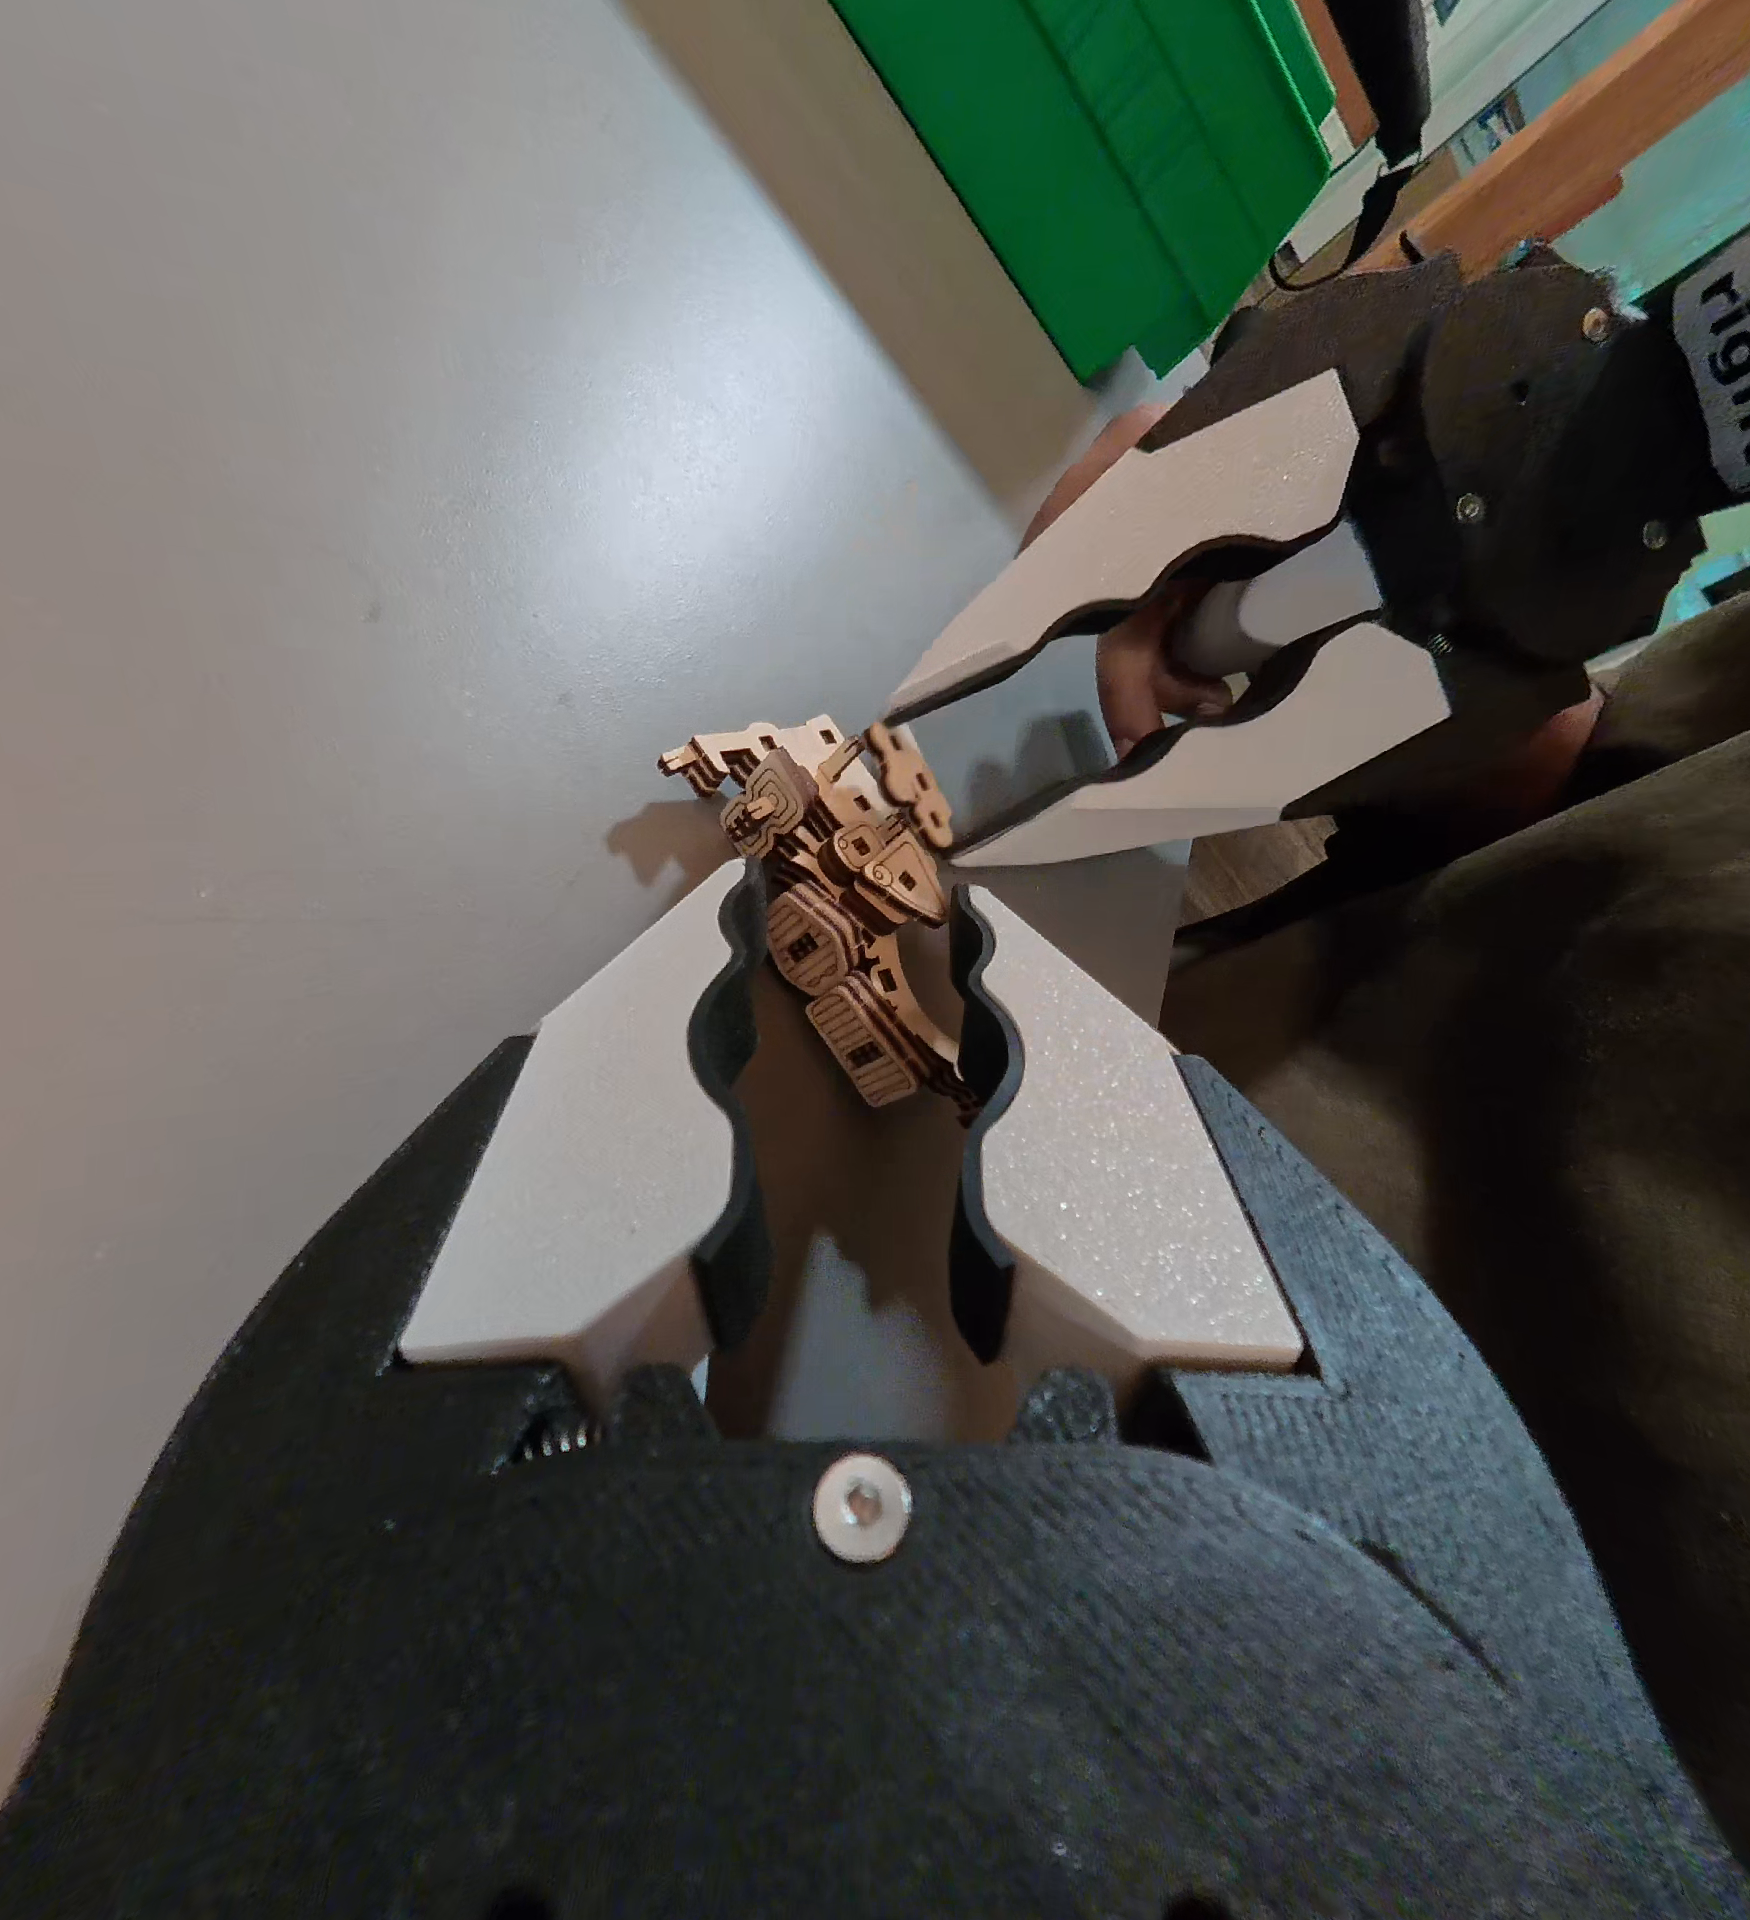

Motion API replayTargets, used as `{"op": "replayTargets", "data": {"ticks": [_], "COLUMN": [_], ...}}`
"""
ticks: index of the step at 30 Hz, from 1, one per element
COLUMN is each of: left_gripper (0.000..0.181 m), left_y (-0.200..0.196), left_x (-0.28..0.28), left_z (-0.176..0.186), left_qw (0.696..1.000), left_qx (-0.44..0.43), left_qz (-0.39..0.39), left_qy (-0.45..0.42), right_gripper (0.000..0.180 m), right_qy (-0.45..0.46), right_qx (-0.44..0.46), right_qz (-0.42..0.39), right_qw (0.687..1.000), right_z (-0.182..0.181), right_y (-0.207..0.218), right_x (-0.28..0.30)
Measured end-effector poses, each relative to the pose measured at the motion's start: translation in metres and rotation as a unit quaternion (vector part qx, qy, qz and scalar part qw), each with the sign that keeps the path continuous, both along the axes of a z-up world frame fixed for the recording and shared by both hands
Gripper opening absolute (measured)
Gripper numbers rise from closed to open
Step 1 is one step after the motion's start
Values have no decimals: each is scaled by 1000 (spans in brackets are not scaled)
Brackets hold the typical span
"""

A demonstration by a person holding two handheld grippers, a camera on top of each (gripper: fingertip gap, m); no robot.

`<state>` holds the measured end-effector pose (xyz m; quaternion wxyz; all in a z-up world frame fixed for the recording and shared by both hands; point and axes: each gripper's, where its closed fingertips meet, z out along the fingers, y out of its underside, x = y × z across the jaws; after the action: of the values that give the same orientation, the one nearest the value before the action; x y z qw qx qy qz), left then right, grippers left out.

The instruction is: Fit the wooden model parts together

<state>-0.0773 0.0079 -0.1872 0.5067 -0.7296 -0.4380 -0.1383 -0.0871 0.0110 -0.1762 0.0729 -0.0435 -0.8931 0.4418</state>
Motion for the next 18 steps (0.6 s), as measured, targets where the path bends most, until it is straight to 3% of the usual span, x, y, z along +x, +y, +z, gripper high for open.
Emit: {"op": "replayTargets", "data": {"ticks": [18], "left_gripper": [33], "left_y": [2], "left_x": [2], "left_z": [-1], "left_qw": [1000], "left_qx": [-4], "left_qz": [-10], "left_qy": [2], "right_gripper": [23], "right_qy": [-10], "right_qx": [42], "right_qz": [36], "right_qw": [998], "right_z": [0], "right_y": [-1], "right_x": [-2]}}
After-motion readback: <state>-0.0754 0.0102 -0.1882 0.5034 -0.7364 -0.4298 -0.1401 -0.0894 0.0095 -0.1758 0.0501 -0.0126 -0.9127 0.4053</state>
